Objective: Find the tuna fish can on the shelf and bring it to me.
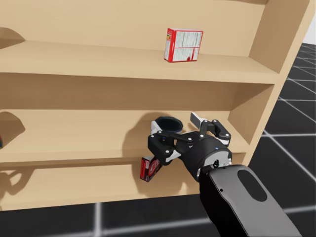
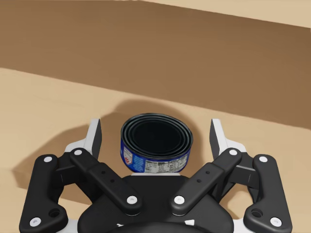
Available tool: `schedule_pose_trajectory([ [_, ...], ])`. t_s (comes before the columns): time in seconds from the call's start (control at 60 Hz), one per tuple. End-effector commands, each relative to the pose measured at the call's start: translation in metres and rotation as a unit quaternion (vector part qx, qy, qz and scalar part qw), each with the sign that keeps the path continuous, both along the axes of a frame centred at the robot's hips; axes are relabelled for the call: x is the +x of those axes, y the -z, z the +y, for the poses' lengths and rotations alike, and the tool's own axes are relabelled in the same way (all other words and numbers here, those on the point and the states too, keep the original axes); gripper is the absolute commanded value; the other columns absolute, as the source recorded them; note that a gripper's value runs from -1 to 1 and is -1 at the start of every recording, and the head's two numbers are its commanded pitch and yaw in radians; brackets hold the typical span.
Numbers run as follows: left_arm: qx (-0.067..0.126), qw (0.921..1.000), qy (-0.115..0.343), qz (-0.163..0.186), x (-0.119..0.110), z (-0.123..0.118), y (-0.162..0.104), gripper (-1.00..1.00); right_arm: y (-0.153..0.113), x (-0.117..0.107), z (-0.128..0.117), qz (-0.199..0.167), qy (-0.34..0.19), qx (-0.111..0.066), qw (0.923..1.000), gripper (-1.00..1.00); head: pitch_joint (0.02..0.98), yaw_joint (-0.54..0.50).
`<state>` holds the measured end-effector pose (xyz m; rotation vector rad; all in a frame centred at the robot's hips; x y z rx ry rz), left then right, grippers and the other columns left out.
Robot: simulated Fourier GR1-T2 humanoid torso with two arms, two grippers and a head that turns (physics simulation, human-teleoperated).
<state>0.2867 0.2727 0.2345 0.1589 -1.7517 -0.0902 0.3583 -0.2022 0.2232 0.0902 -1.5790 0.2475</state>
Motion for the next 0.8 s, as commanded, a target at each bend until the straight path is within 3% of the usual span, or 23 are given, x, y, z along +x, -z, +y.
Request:
schedule_pose_trajectory([
  [0.017, -0.001, 1.0000, -0.001, -0.001, 0.000, 0.001, 0.000, -1.00, 0.011, 0.015, 0.004, 0.012, -0.002, -0.003, 0.9999, -1.00, 0.550, -0.24],
  [0.133, 0.000, 1.0000, -0.002, -0.002, 0.001, 0.002, 0.000, -1.00, 0.014, 0.024, 0.006, 0.017, -0.001, 0.004, 0.9998, -1.00, 0.554, -0.24],
  [0.6, -0.001, 1.0000, -0.004, -0.003, 0.001, 0.003, 0.000, -1.00, 0.027, 0.043, 0.013, 0.043, -0.008, 0.005, 0.9990, -1.00, 0.565, -0.23],
  [0.667, -0.001, 1.0000, -0.003, -0.003, 0.001, 0.003, 0.001, -1.00, 0.029, 0.042, 0.012, 0.046, -0.003, 0.007, 0.9989, -0.59, 0.566, -0.23],
  [0.7, 0.000, 1.0000, -0.003, -0.003, 0.001, 0.003, 0.001, -1.00, 0.030, 0.042, 0.011, 0.042, 0.000, 0.007, 0.9991, 0.12, 0.567, -0.23],
  [0.717, 0.000, 1.0000, -0.003, -0.003, 0.001, 0.003, 0.001, -1.00, 0.030, 0.041, 0.010, 0.040, 0.004, 0.008, 0.9991, 0.68, 0.567, -0.23],
  [0.75, 0.000, 1.0000, -0.003, -0.003, 0.001, 0.003, 0.001, -1.00, 0.030, 0.041, 0.009, 0.040, 0.002, 0.010, 0.9991, 0.88, 0.566, -0.23],
  [0.8, 0.000, 1.0000, -0.003, -0.003, 0.001, 0.003, 0.001, -1.00, 0.030, 0.040, 0.008, 0.035, 0.005, 0.009, 0.9993, 0.95, 0.566, -0.23],
])
